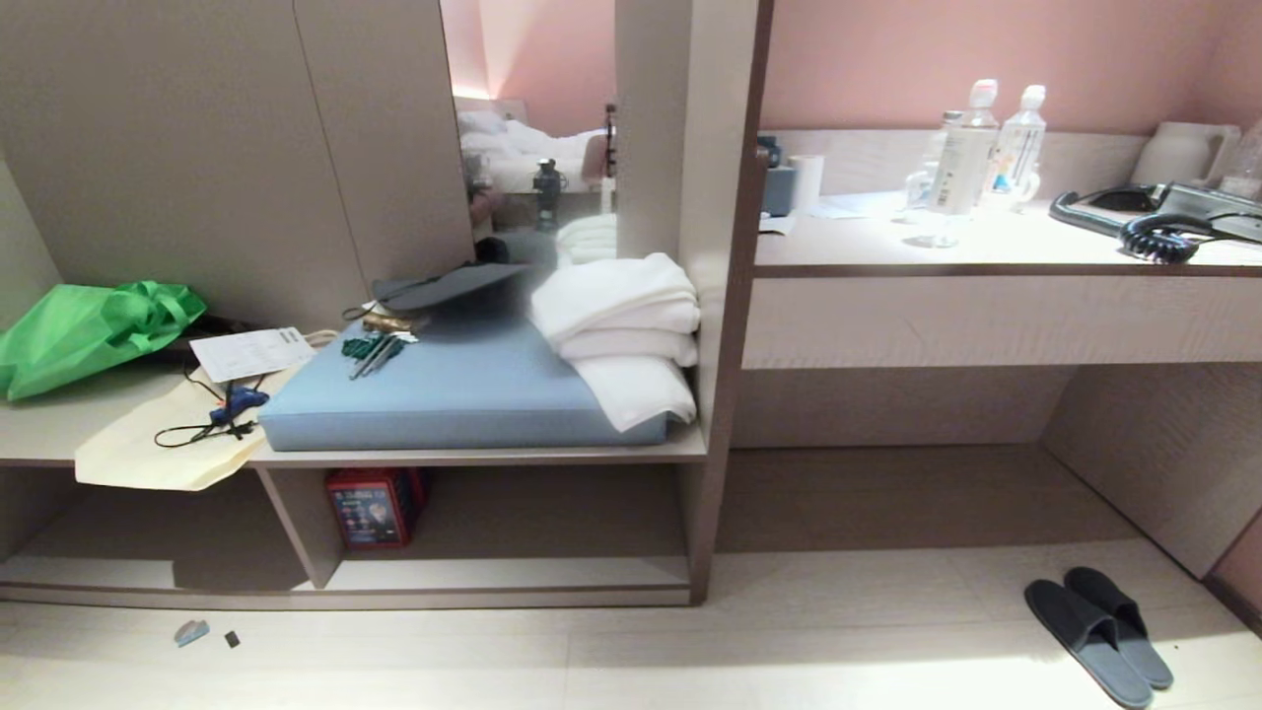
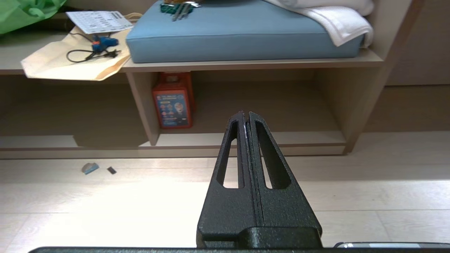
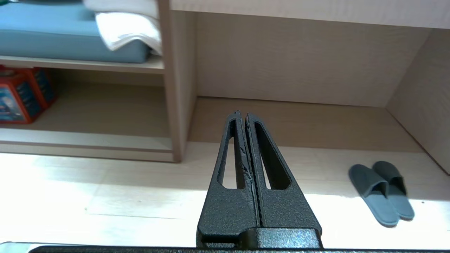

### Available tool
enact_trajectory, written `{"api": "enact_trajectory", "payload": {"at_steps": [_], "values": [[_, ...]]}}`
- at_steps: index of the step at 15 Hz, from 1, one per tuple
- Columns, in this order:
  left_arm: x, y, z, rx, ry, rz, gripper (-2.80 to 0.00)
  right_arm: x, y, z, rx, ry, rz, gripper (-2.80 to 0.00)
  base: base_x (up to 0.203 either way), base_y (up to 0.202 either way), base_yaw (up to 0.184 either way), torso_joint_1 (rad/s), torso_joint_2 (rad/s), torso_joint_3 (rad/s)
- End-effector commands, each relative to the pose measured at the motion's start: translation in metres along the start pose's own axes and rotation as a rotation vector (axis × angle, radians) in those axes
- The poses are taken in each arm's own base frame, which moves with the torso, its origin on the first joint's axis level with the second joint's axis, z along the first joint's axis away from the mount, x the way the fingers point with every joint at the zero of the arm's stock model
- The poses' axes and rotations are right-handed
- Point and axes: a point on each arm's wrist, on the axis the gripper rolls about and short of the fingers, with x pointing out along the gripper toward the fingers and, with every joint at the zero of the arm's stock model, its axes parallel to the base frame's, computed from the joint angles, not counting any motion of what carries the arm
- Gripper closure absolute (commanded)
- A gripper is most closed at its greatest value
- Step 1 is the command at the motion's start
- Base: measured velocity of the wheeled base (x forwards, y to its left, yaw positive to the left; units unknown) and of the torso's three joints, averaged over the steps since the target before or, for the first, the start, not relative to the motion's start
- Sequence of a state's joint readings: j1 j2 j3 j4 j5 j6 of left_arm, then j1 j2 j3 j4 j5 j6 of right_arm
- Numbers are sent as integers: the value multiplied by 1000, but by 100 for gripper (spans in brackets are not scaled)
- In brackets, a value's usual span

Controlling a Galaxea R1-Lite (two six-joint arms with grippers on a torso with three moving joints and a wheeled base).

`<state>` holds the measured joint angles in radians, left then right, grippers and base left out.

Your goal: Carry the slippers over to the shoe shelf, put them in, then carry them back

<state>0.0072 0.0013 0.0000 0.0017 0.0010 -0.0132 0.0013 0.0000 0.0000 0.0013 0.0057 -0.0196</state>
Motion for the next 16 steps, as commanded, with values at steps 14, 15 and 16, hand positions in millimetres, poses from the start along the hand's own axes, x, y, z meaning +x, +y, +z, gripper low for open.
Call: {"api": "enact_trajectory", "payload": {"at_steps": [14, 15, 16], "values": [[0, 0, 0, -1, 0, 1, 0, 0, 0, 0, 0, 1, 1, 0, 0, 194, -2, 3, 3, 3], [0, 0, 0, -1, 0, 1, 0, 0, 0, 0, 0, 2, 1, 0, 0, 192, 1, 1, -1, 2], [0, 0, 0, -1, 0, 1, 0, 0, 0, 0, 0, 2, 1, 0, 0, 196, 0, -2, -2, -2]]}}
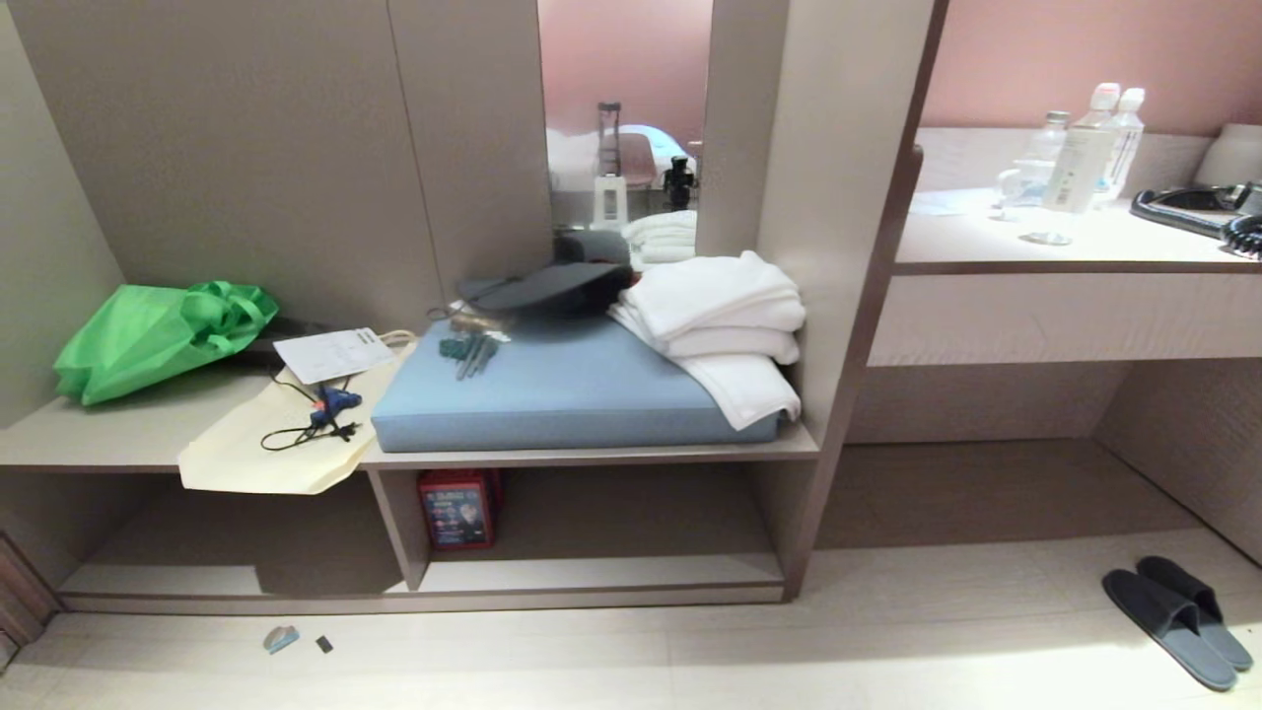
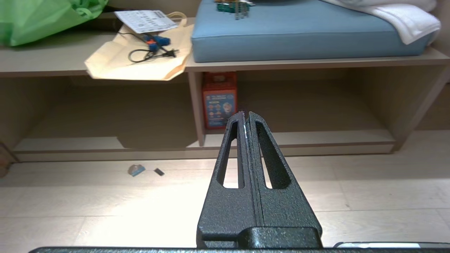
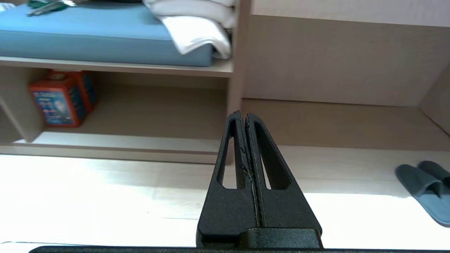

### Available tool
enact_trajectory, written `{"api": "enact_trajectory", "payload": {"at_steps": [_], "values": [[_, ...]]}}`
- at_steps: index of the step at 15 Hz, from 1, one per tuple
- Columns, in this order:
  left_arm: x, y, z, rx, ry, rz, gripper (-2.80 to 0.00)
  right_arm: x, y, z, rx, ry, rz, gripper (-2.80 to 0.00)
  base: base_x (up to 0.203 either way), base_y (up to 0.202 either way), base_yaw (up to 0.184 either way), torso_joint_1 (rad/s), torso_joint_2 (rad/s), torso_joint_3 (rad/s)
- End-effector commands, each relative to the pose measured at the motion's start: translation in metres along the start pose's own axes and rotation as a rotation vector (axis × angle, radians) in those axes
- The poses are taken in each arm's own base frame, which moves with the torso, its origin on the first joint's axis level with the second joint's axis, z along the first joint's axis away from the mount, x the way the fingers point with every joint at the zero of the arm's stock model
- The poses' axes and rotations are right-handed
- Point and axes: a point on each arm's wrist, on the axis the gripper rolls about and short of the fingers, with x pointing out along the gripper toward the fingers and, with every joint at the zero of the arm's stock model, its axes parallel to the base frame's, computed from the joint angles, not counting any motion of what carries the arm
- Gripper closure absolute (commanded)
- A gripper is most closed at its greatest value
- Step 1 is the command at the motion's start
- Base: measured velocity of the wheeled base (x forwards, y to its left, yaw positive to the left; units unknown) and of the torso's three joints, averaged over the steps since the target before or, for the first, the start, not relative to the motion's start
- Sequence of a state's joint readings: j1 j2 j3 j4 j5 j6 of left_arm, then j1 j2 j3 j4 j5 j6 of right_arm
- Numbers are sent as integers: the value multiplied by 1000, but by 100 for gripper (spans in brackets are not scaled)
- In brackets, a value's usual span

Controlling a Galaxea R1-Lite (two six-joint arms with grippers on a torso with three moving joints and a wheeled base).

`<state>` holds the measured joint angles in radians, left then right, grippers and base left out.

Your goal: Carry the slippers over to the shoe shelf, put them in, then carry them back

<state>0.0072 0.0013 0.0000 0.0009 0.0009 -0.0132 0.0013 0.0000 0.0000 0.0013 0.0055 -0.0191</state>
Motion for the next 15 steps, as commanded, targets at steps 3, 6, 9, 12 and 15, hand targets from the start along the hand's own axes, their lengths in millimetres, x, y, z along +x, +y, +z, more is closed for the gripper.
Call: {"api": "enact_trajectory", "payload": {"at_steps": [3, 6, 9, 12, 15], "values": [[0, 0, 0, -1, 1, 1, 0, 0, 0, 0, -1, 2, 1, 0, 0, 195, -2, 2, 2, 2], [0, 0, 0, -1, 1, 1, 0, 0, 0, 0, -1, 2, 1, 0, 0, 194, -3, 2, 3, 1], [0, 0, 0, 1, 1, 1, 0, 0, 0, 0, -1, 2, 1, 0, 0, 149, -2, 4, 1, 2], [0, 0, 0, 2, 1, 1, 0, 0, 0, 0, -1, 0, 1, 0, 0, 0, 0, 0, 0, 0], [0, 0, 0, -1, 1, 1, 0, 0, 0, 0, -1, 2, 1, 0, 0, 0, 0, 0, 0, 0]]}}
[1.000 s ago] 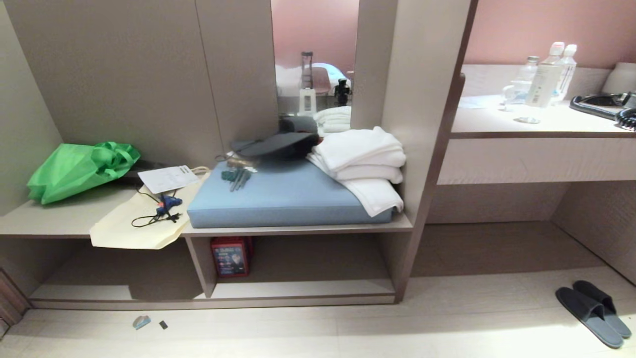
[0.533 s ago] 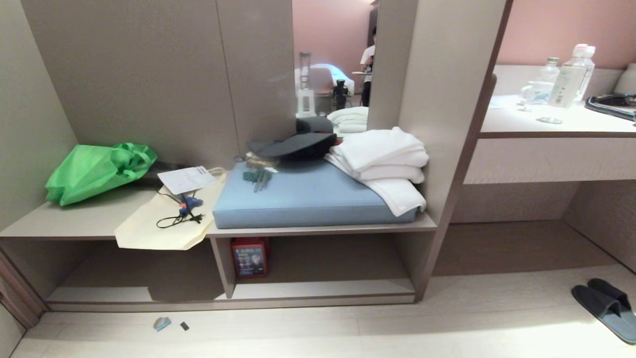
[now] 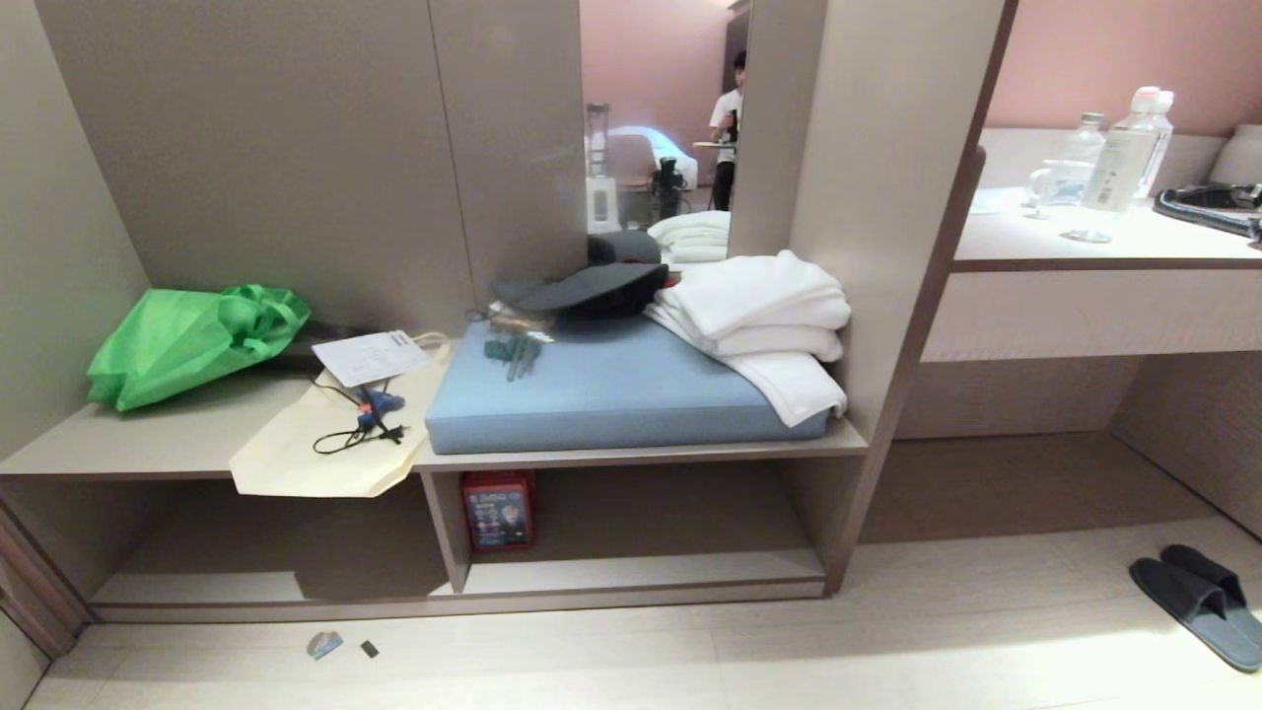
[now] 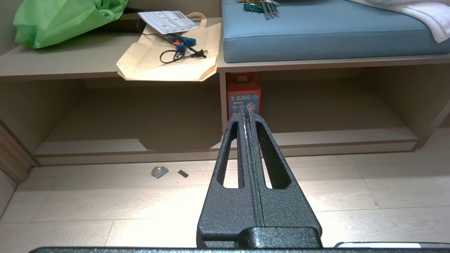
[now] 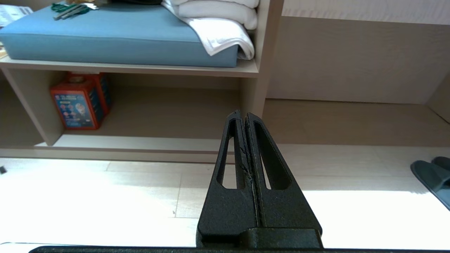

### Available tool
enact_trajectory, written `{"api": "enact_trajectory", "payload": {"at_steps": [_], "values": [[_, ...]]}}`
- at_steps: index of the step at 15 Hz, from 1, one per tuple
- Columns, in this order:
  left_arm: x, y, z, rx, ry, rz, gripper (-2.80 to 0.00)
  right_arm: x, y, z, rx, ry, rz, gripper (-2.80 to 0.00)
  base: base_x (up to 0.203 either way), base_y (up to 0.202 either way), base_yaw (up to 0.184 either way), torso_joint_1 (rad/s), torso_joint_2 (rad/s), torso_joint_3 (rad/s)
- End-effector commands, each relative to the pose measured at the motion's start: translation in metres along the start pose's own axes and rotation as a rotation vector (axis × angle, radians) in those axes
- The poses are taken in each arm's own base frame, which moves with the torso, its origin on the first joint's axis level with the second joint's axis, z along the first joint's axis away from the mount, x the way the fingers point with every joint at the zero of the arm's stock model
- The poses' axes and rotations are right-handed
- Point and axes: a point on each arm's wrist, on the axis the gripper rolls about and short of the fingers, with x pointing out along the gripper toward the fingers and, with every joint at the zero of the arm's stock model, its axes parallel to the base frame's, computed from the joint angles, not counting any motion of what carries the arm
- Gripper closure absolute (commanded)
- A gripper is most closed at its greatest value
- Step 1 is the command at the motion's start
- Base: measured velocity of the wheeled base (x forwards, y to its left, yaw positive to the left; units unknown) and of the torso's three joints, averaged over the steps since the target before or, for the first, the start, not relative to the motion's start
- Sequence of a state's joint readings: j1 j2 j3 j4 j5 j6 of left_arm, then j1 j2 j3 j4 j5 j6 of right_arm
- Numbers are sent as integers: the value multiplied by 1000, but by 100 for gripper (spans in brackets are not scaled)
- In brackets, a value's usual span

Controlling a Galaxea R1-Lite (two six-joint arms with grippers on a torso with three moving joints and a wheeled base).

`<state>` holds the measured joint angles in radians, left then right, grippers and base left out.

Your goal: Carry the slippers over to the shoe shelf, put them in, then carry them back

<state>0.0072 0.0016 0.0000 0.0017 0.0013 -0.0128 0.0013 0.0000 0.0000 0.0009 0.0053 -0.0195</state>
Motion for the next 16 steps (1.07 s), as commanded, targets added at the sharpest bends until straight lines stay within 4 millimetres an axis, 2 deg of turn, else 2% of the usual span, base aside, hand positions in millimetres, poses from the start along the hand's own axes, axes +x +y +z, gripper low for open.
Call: {"api": "enact_trajectory", "payload": {"at_steps": [1, 4, 16], "values": [[0, 0, 0, -1, 0, 1, 0, 0, 0, 0, 0, 2, 1, 0, 0, 0, 0, 0, 0, 0], [0, 0, 0, -1, 0, 1, 0, 0, 0, 0, 0, 2, 1, 0, -33, 0, -1, 4, -1, 1], [0, 0, 0, -1, 0, 1, 0, 0, 0, 0, 0, 1, 1, 0, -196, 0, 0, 4, 3, 3]]}}
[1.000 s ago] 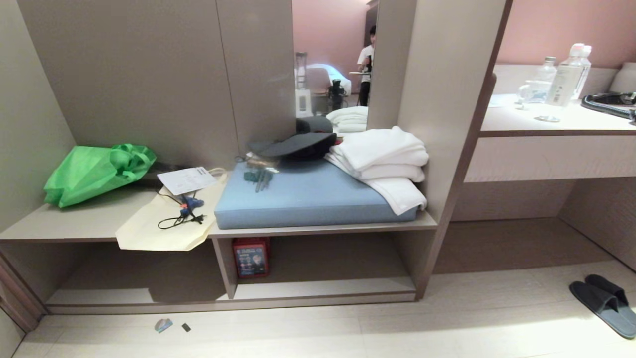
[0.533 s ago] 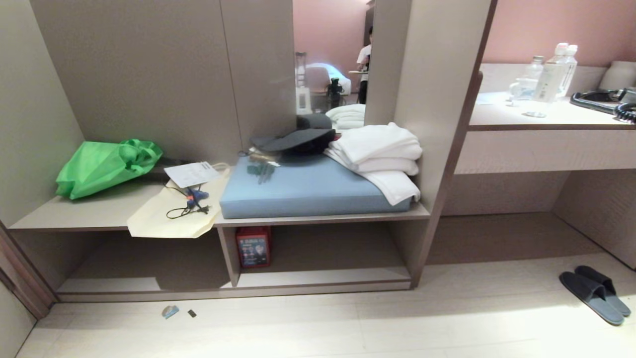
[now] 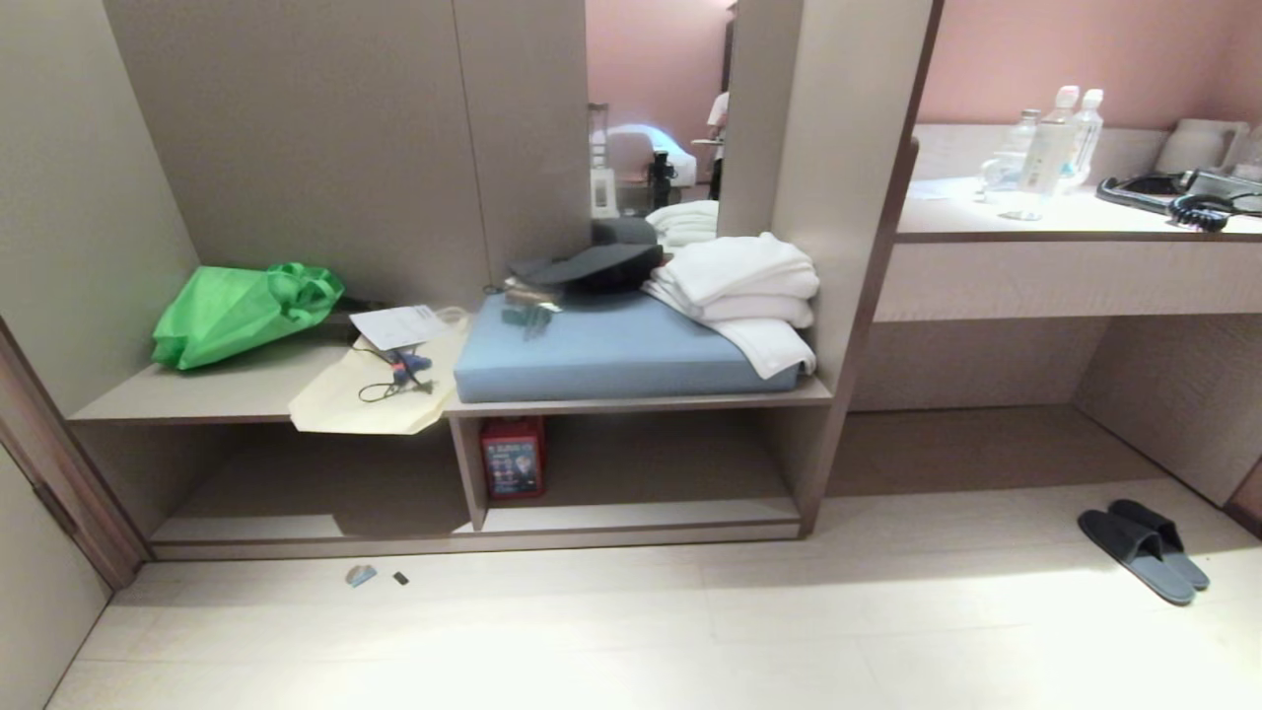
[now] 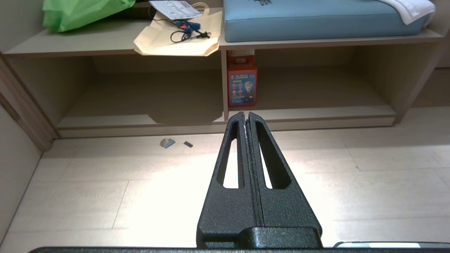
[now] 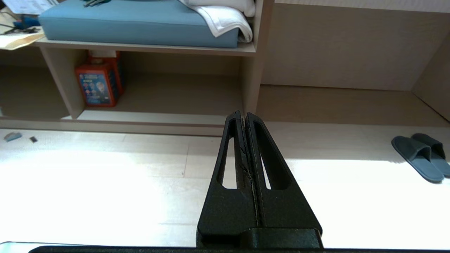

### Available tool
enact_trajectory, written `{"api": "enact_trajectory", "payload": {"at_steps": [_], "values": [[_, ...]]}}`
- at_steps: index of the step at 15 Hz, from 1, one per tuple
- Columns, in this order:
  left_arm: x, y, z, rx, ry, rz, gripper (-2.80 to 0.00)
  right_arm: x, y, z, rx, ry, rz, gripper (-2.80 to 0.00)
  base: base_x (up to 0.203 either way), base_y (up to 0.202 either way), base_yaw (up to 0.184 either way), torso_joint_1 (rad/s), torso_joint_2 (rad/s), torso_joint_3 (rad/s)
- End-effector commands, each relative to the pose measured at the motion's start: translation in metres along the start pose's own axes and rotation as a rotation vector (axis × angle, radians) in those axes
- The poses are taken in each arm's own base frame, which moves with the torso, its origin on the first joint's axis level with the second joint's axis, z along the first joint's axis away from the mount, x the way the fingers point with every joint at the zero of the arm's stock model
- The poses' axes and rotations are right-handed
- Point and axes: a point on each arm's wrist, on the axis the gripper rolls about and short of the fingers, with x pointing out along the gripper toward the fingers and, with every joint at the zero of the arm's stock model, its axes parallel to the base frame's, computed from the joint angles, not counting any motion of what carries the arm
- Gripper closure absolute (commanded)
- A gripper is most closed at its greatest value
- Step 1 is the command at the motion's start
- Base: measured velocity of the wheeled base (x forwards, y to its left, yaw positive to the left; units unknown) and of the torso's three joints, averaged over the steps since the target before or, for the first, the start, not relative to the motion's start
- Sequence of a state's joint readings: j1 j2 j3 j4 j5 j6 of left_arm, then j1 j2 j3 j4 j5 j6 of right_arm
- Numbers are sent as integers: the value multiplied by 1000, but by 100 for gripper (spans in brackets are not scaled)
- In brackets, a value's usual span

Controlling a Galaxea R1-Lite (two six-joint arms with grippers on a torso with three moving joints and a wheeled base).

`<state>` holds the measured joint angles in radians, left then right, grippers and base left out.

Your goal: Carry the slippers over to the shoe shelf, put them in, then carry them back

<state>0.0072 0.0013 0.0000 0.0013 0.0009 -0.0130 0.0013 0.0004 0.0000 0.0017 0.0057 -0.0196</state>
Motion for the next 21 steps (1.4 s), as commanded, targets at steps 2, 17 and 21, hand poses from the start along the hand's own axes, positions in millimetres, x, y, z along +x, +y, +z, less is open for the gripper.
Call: {"api": "enact_trajectory", "payload": {"at_steps": [2, 17, 21], "values": [[0, 0, 0, -1, 0, 1, 0, 0, 0, 0, 0, 1, 1, 0, -196, 0, 1, 0, 2, 4], [0, 0, 0, -1, 0, 1, 0, 0, 0, 0, 0, 1, 1, 0, -197, 0, 1, 4, 2, 3], [0, 0, 0, -1, 0, 1, 0, 0, 0, 0, 0, 1, 2, 0, -197, 0, 0, 4, 2, 3]]}}
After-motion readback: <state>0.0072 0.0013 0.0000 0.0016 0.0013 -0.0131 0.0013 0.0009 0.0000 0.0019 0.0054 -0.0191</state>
